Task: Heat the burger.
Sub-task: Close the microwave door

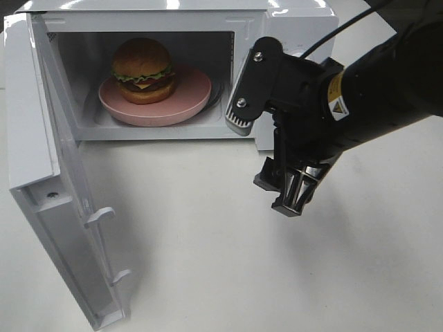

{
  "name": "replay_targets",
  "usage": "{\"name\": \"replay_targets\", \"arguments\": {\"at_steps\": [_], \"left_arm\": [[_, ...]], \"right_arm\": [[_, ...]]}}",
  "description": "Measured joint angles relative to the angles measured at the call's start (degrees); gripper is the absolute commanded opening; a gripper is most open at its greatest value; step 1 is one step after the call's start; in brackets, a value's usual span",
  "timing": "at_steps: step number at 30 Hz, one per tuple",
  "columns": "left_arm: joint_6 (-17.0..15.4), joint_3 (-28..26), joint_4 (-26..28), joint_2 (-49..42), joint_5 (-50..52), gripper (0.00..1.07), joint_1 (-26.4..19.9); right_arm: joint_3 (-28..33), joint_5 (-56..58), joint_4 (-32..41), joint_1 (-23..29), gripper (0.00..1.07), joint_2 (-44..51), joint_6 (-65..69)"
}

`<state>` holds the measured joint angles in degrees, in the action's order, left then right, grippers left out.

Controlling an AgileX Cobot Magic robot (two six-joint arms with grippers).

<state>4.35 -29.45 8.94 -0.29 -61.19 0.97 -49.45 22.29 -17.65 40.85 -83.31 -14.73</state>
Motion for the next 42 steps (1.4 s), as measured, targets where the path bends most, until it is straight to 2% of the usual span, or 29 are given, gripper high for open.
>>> {"name": "replay_targets", "arguments": {"at_steps": [6,11,22,34,39,42], "left_arm": [[0.0,0.0,0.0,0.0,0.0,0.98,0.0],[0.0,0.0,0.0,0.0,0.0,0.98,0.0],[0.0,0.0,0.0,0.0,0.0,0.98,0.0],[0.0,0.0,0.0,0.0,0.0,0.98,0.0],[0.0,0.0,0.0,0.0,0.0,0.98,0.0],[0.0,0.0,0.0,0.0,0.0,0.98,0.0]], "right_arm": [[1.26,5.61,0.23,0.0,0.76,3.9,10.08],[1.43,14.9,0.29,0.0,0.76,8.31,19.94],[1.43,32.54,0.34,0.0,0.76,16.96,25.32],[2.06,35.47,0.52,0.0,0.76,24.58,25.95],[6.93,35.75,1.2,-1.78,0.76,31.63,26.81],[7.68,35.75,1.49,-2.98,0.76,32.66,26.81]]}}
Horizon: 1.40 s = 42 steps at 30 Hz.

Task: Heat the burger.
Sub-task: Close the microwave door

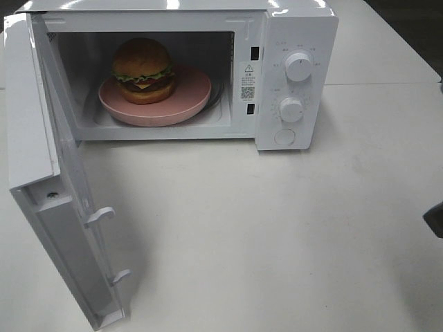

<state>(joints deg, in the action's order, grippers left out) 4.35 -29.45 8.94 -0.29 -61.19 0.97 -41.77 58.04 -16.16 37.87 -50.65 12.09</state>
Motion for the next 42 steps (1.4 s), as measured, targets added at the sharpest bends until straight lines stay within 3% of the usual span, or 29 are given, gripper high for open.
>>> {"name": "replay_targets", "arguments": {"at_steps": [5,19,29,42], "left_arm": [[0.0,0.0,0.0,0.0,0.0,0.98,0.0],[0.0,0.0,0.0,0.0,0.0,0.98,0.0],[0.0,0.0,0.0,0.0,0.0,0.98,0.0],[0.0,0.0,0.0,0.0,0.0,0.98,0.0]], "right_arm": [[3.9,-0.17,1.66,-10.6,0.76,8.42,-0.92],[11.12,-4.81,8.02,-25.9,0.76,29.56,-5.56],[11.4,-5.73,8.77,-29.45,0.76,42.63,-6.13],[12.83,-0.92,9.34,-29.68,0.76,50.88,-6.19]]}}
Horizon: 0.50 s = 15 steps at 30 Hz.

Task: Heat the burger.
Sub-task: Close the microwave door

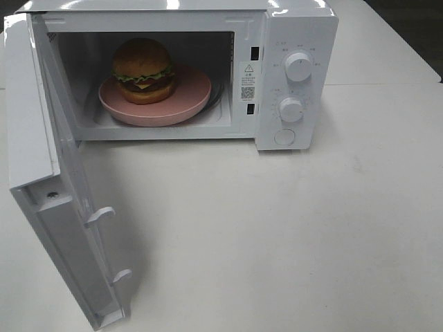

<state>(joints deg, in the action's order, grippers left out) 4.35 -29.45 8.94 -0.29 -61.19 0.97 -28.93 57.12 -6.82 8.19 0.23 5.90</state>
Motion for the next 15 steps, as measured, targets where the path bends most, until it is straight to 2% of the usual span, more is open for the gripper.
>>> {"name": "replay_targets", "arguments": {"at_steps": [7,15], "left_arm": [[0.0,0.0,0.0,0.0,0.0,0.98,0.0],[0.0,0.0,0.0,0.0,0.0,0.98,0.0]], "right_arm": [[0.0,0.0,0.11,0.0,0.76,0.0,0.0],[0.0,0.0,0.23,-2.75,0.76,0.0,0.0]]}}
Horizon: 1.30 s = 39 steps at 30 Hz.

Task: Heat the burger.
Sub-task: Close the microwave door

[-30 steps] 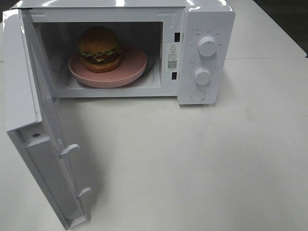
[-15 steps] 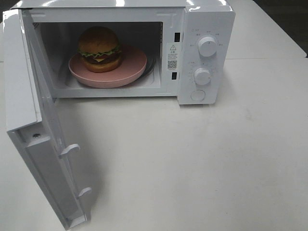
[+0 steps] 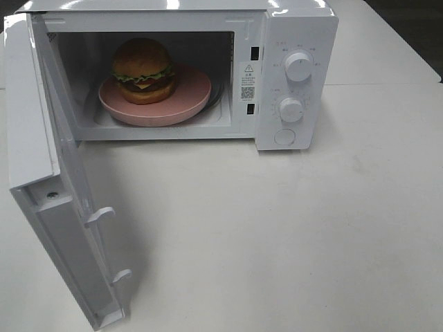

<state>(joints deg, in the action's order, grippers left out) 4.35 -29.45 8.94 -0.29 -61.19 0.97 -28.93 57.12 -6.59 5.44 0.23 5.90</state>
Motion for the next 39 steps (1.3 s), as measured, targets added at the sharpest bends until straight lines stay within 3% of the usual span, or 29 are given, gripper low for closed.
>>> {"name": "replay_targets", "arguments": {"at_steps": [39], "left_arm": [[-0.06,0.0,0.0,0.0,0.0,0.98,0.0]], "right_arm": [[0.0,0.0,0.34,0.06,0.76,0.0,0.0]]}}
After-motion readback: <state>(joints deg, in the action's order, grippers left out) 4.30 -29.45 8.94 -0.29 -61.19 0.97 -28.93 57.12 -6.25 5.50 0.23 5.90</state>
